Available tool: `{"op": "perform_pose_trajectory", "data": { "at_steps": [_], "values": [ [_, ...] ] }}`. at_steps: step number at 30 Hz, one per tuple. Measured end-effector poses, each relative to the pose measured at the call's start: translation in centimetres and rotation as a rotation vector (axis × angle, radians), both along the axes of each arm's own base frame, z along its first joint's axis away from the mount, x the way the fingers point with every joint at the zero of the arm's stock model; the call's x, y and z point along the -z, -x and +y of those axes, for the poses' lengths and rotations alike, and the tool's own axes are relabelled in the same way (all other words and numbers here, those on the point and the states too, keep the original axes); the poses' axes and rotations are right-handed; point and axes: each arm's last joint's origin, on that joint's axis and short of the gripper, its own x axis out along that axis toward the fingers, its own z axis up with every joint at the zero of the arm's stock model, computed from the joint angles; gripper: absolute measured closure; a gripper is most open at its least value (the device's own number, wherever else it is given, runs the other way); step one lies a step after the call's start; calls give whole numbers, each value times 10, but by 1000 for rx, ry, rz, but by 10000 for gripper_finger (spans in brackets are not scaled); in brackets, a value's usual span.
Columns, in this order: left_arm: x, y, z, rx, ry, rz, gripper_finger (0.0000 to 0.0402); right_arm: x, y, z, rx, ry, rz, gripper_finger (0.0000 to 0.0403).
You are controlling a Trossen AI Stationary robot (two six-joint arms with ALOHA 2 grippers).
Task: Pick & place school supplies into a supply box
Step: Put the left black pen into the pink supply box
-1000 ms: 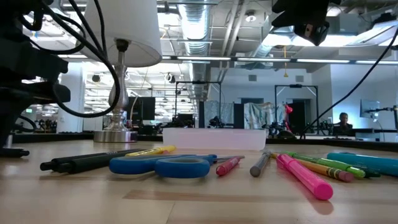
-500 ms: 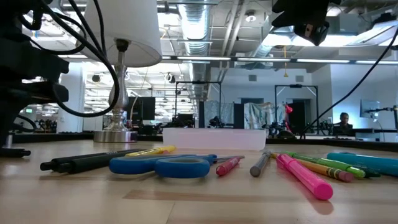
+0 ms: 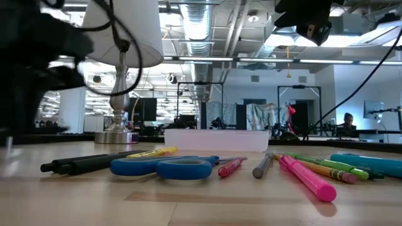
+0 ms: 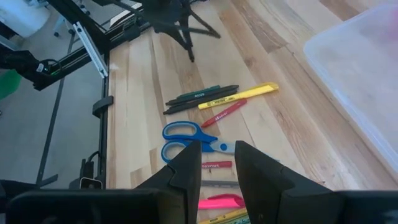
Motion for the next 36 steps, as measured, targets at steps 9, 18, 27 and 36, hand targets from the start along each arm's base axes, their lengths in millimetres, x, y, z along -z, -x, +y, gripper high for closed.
{"op": "perform_pose_trajectory", "data": {
  "at_steps": [9,18,27,36],
  "values": [
    [-43,-47,40,-127,-78,-181,387,0,0,1,-5,0,1,312],
    [-75,-90,112,-151,-170,-470,389,0,0,1,-21,19,-1,312],
    [-80,-109,153,-153,-199,-633,388,0,-1,-3,-5,23,-3,312],
    [-50,-155,162,-106,-174,-574,388,0,-5,-13,33,20,-6,312]
  ]
}}
